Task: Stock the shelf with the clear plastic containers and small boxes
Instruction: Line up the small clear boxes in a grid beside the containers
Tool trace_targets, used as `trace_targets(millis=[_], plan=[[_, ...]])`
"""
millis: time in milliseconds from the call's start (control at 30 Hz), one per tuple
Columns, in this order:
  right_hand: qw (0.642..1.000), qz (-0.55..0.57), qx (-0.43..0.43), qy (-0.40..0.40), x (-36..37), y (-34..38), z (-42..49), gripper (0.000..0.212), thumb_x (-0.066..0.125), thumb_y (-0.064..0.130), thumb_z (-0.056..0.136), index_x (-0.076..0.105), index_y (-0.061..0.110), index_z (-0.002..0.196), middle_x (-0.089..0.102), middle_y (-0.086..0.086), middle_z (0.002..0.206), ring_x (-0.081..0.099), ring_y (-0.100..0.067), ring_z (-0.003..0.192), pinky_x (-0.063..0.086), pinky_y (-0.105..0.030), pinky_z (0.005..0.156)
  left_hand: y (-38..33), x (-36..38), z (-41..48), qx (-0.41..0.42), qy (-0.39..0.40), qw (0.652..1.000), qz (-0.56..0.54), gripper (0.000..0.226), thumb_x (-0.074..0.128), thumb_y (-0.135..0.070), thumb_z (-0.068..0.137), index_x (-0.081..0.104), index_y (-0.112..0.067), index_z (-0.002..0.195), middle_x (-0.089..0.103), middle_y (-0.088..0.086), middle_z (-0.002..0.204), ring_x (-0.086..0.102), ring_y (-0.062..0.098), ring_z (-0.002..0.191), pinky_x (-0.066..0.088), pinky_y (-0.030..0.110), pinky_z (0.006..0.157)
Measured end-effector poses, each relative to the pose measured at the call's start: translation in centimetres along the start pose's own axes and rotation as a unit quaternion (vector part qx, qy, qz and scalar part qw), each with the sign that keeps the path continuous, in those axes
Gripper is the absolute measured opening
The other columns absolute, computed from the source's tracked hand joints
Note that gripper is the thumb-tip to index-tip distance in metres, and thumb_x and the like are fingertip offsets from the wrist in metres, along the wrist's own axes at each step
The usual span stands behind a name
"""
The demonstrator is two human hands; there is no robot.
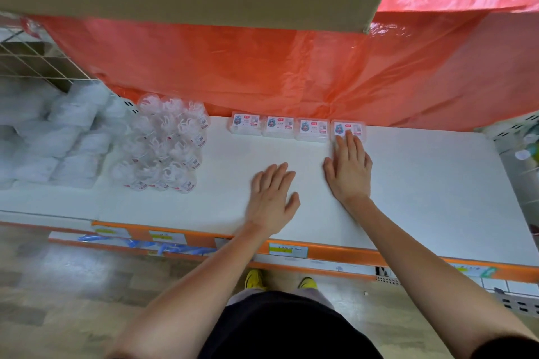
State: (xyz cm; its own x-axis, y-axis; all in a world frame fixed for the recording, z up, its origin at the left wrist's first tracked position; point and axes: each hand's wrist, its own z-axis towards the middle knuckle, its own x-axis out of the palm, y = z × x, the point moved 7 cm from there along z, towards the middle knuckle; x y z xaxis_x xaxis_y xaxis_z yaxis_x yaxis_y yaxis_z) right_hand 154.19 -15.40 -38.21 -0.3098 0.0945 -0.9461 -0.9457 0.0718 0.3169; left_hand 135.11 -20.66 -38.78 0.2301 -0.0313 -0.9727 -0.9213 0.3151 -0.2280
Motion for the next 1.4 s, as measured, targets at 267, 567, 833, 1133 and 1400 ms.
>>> trace_targets(millis=[267,567,833,1133,1400], plan=[[1.0,0.004,-0.01,-0.013,-0.1,0.2,-0.1,0.062,0.034,0.039,0.098,0.031,0.009,0.152,0.027,-0.013,0.16,0.021,-0.029,0.148,0.023,-0.049,0.117,0.0,0.0,0.0,0.001,-0.004,1.0,0.002,0.055,0.033,-0.045,0.095,0.047,-0.019,0.141,0.038,0.0,0.153,0.027,0.022,0.144,0.021,0.045,0.117],[0.999,0.017,-0.02,-0.023,-0.4,0.3,-0.3,0.06,0.037,0.035,0.098,0.031,0.009,0.152,0.025,-0.014,0.161,0.018,-0.029,0.149,0.017,-0.046,0.119,0.1,0.1,0.0,-0.004,0.002,1.0,0.001,0.055,0.034,-0.046,0.094,0.048,-0.02,0.14,0.039,-0.002,0.153,0.028,0.021,0.144,0.018,0.042,0.117],[0.998,0.036,-0.027,-0.032,-0.3,0.2,-0.4,0.057,0.045,0.031,0.098,0.032,0.009,0.15,0.023,-0.012,0.161,0.016,-0.027,0.15,0.011,-0.045,0.12,0.1,0.2,0.0,-0.01,0.008,1.0,-0.008,0.055,0.033,-0.045,0.094,0.048,-0.019,0.14,0.037,-0.001,0.154,0.027,0.02,0.144,0.016,0.041,0.118],[0.989,0.116,-0.065,-0.066,-3.1,2.1,-3.6,0.05,0.059,0.022,0.091,0.045,0.008,0.137,0.03,-0.014,0.158,0.022,-0.027,0.147,0.016,-0.044,0.116,-0.4,0.0,-0.1,-0.022,0.049,0.998,-0.012,0.057,0.031,-0.046,0.093,0.052,-0.017,0.137,0.042,0.001,0.151,0.035,0.025,0.141,0.018,0.04,0.114],[0.986,0.129,-0.083,-0.071,-3.5,8.5,-7.4,0.052,0.064,0.017,0.087,0.048,0.007,0.136,0.034,-0.015,0.155,0.027,-0.03,0.143,0.021,-0.045,0.112,2.6,-6.9,-1.9,-0.008,-0.02,0.999,-0.046,0.066,0.053,-0.033,0.091,0.033,-0.013,0.15,0.022,0.005,0.161,0.012,0.021,0.149,0.007,0.036,0.119]])
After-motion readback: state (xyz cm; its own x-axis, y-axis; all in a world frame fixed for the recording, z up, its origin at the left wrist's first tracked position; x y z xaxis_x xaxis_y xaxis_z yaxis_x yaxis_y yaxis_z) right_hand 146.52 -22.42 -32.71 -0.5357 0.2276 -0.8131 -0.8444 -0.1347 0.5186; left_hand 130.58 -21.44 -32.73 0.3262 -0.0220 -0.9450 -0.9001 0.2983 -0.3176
